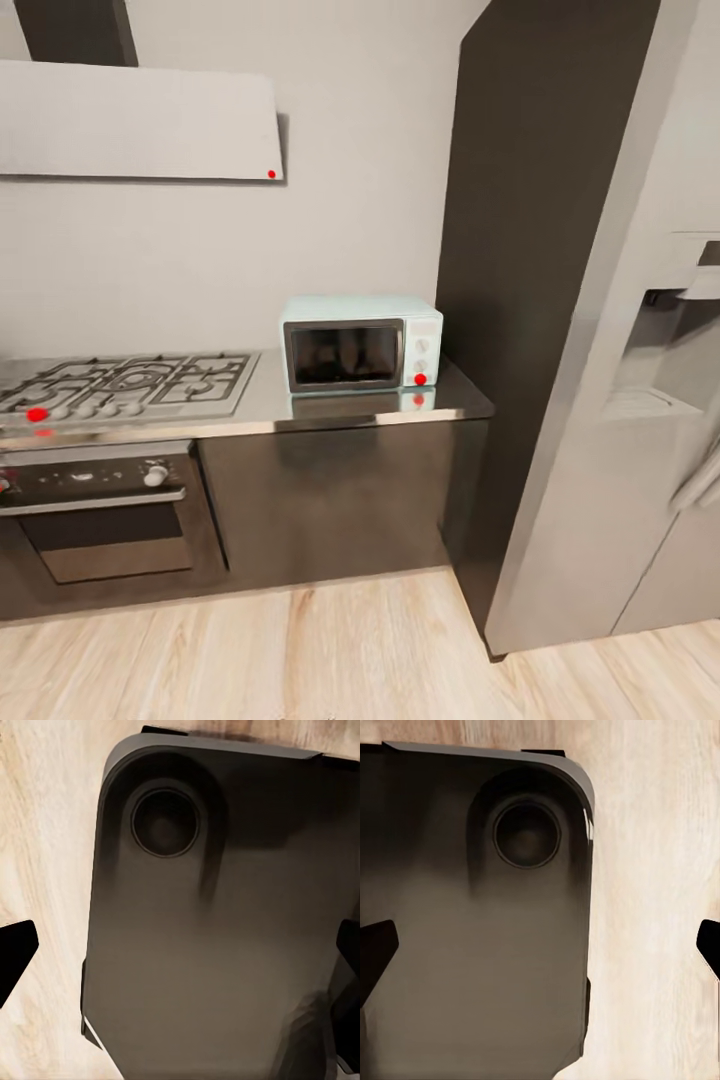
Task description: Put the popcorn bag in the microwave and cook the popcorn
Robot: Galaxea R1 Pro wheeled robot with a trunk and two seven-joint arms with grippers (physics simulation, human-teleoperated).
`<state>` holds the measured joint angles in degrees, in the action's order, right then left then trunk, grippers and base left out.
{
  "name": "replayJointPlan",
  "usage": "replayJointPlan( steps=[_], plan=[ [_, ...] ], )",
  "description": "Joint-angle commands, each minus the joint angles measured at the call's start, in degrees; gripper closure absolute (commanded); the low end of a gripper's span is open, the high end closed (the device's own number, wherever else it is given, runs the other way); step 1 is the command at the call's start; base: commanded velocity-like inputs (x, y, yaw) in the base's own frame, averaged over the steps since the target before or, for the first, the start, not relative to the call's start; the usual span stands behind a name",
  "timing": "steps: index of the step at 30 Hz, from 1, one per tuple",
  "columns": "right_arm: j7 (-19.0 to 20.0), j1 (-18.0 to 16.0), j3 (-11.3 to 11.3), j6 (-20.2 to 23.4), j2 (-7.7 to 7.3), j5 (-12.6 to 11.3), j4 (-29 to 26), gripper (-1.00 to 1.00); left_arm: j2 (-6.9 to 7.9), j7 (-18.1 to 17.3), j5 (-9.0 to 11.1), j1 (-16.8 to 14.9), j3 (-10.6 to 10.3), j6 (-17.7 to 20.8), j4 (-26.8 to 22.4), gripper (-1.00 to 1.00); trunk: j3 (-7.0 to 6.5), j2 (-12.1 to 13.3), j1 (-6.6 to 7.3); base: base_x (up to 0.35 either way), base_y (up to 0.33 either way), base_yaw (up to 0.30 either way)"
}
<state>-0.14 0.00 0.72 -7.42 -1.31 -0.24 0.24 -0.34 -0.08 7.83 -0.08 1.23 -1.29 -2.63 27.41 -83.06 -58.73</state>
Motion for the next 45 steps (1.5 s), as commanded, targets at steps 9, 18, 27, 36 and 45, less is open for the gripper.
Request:
replayJointPlan(
  steps=[9,18,27,36,45],
  plan=[
    [-0.03,0.00,0.07,-0.23,0.00,-0.02,0.03,-1.00,-0.02,-0.01,0.35,-0.03,0.09,-0.20,-0.01,-1.00,0.22,-0.02,0.00,0.000,0.000,0.269],
    [0.00,-0.02,0.04,-0.15,-0.10,-0.02,0.03,-1.00,-0.02,-0.01,0.34,-0.02,0.08,-0.20,-0.01,-1.00,0.32,-0.02,0.00,0.000,0.000,0.130],
    [0.05,-0.01,0.07,-0.19,-0.09,0.06,0.03,-1.00,-0.02,-0.01,0.52,-0.01,0.08,-0.11,-0.01,-1.00,0.32,-0.02,0.00,0.175,0.000,0.001],
    [0.05,-0.01,0.07,-0.20,-0.09,0.06,0.03,-1.00,-0.02,-0.01,0.52,-0.02,0.08,-0.11,-0.01,-1.00,0.32,-0.02,0.00,0.247,0.000,0.000],
    [0.05,-0.01,0.07,-0.14,-0.09,0.06,0.03,-1.00,-0.02,-0.01,0.52,-0.01,0.08,-0.11,-0.01,-1.00,0.32,-0.02,0.00,0.247,0.000,0.000]
  ],
)
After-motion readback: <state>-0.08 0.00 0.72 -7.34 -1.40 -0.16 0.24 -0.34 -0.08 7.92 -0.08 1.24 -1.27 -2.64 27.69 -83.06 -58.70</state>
